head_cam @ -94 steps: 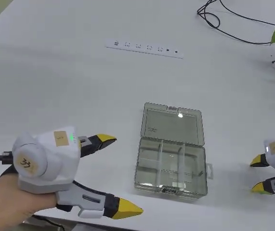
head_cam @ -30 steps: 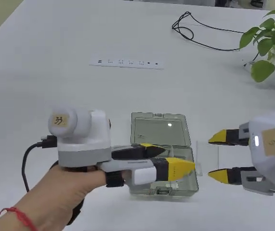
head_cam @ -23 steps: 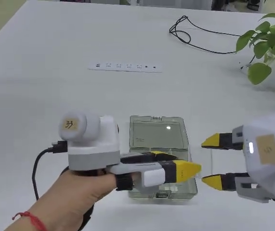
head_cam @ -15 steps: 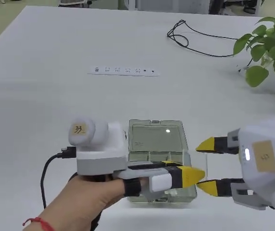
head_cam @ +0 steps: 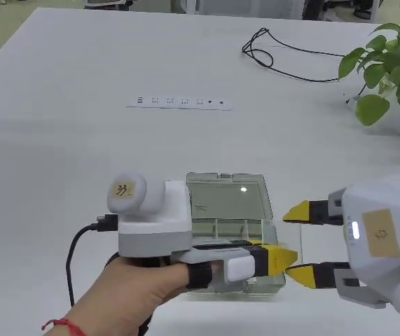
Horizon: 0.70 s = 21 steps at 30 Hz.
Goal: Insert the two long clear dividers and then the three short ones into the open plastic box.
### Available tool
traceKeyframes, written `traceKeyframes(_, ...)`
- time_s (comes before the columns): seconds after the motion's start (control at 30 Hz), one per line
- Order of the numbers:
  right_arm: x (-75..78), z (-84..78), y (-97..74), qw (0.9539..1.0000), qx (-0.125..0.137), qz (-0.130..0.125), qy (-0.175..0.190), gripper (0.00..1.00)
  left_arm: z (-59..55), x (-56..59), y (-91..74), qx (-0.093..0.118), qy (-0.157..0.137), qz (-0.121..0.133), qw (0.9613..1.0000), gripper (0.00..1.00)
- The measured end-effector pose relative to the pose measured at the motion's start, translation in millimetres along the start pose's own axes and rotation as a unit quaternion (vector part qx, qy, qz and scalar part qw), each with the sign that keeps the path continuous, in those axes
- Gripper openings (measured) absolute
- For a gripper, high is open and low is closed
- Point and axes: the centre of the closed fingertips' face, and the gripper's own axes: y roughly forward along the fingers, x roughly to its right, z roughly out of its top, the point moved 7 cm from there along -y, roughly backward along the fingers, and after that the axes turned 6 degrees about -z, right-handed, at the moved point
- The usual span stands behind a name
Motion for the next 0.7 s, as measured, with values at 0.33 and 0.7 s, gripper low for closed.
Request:
traceKeyframes(0.33, -0.5, -0.6, 2.2, 1.0, -0.005, 0.004, -0.005, 0.33, -0.9, -1.2, 0.7, -0.006, 0.0, -0.001, 1.0, 0.0)
traceKeyframes(0.7, 0.1, 0.1, 5.4, 0.9998, -0.009, 0.001, -0.02, 0.33, -0.3, -2.9, -0.1, 0.002, -0.007, 0.007, 1.0, 0.0)
